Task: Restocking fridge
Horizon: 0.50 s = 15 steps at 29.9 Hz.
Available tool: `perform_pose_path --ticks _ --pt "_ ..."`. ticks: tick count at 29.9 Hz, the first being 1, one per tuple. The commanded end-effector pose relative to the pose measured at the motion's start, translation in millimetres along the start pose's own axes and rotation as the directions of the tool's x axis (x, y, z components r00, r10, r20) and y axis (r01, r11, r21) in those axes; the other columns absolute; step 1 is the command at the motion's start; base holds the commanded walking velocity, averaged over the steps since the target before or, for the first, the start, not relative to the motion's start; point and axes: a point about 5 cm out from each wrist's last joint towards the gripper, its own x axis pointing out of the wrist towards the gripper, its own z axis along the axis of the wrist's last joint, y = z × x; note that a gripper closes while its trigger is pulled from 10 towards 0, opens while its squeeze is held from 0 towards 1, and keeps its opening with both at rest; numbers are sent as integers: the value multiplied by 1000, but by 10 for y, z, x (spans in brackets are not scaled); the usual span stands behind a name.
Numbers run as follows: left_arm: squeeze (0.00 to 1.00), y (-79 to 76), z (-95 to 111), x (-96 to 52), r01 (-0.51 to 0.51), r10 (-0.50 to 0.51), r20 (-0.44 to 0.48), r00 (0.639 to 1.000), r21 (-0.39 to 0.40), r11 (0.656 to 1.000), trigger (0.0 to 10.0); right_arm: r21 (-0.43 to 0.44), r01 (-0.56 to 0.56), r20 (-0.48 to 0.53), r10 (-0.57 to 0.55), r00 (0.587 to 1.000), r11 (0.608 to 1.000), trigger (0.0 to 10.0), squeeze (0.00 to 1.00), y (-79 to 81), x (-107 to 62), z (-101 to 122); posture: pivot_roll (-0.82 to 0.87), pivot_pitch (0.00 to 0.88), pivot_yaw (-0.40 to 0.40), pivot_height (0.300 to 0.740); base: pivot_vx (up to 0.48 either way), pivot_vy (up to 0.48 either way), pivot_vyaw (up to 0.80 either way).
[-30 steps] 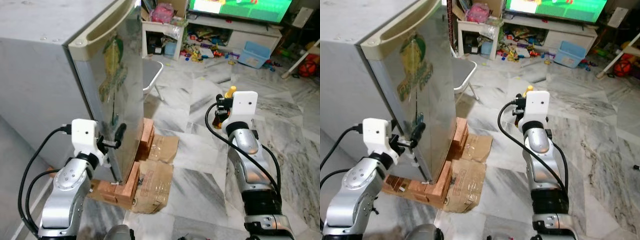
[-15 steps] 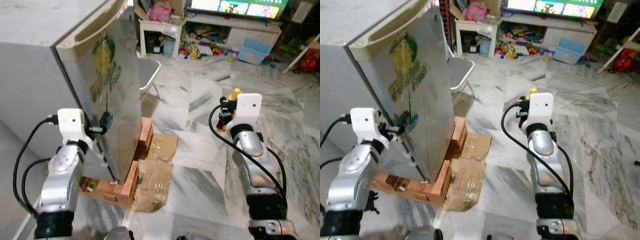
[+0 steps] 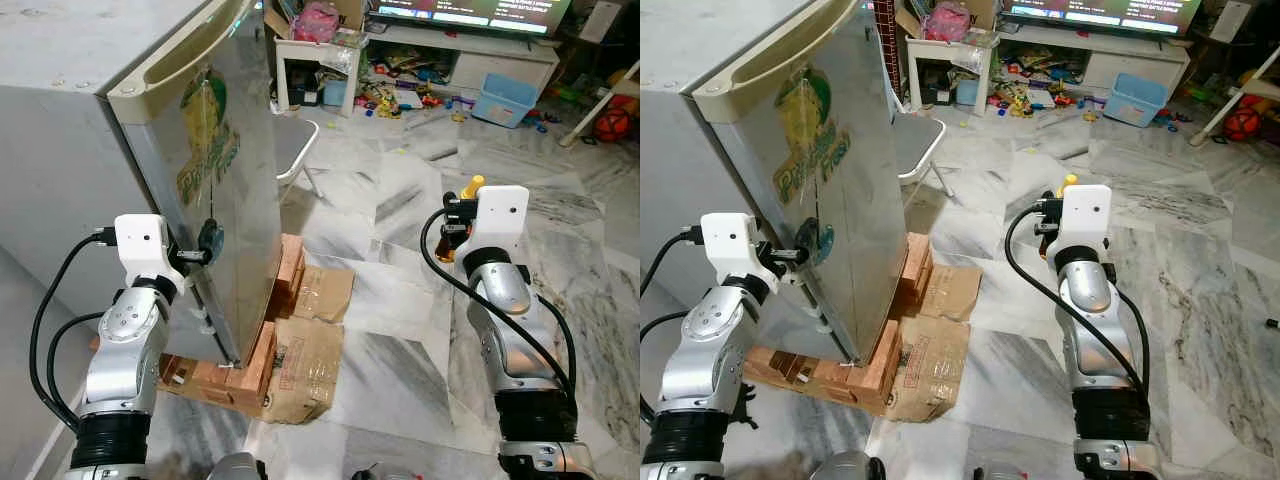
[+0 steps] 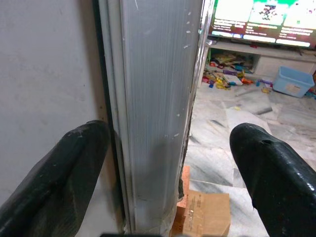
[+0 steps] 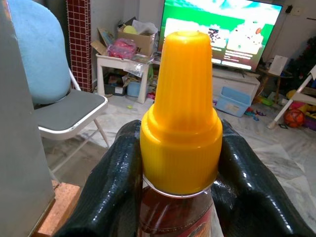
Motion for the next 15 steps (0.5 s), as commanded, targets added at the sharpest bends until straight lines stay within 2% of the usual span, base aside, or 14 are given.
perform_pose_path --ticks 1,2,3,4,5,6,7,10,15 --pt "0 6 22 21 7 -7 8 1000 9 1000 10000 3 3 33 -3 999 1000 10000 0 -29 -2 90 43 28 -38 740 0 0 0" --pt "0 -189 91 212 90 -91 18 996 17 996 10000 10 -1 -15 1 1000 1000 10000 0 -77 -117 -17 7 7 -31 740 0 0 0" --pt "0 -189 91 212 90 -91 18 996 17 996 10000 10 -1 -15 1 1000 1000 10000 0 -77 -117 -17 7 7 -31 740 0 0 0" --pt "0 -414 170 364 187 -188 28 982 32 982 10000 19 -3 -53 4 999 1000 10000 0 -113 -209 -96 2 12 -31 740 0 0 0" --pt "0 -414 170 364 187 -188 28 982 32 982 10000 19 -3 -53 4 999 1000 10000 0 -113 -209 -96 2 12 -31 740 0 0 0" --pt "0 -617 249 466 265 -268 41 963 58 962 10000 30 -3 -79 5 997 1000 10000 0 -134 -275 -144 -2 7 -27 740 0 0 0" --pt "0 -754 306 524 310 -314 51 948 77 948 10000 42 -6 -93 9 996 999 10000 0 -135 -312 -165 -4 6 -21 740 0 0 0" --pt "0 -800 335 555 308 -314 65 947 87 947 10000 60 -12 -94 17 995 998 10000 0 -102 -315 -161 -2 5 -18 740 0 0 0" --pt "0 -721 306 550 303 -306 67 950 49 952 10000 108 -55 -92 65 994 993 10000 0 -20 -325 -139 3 8 -24 740 0 0 0"
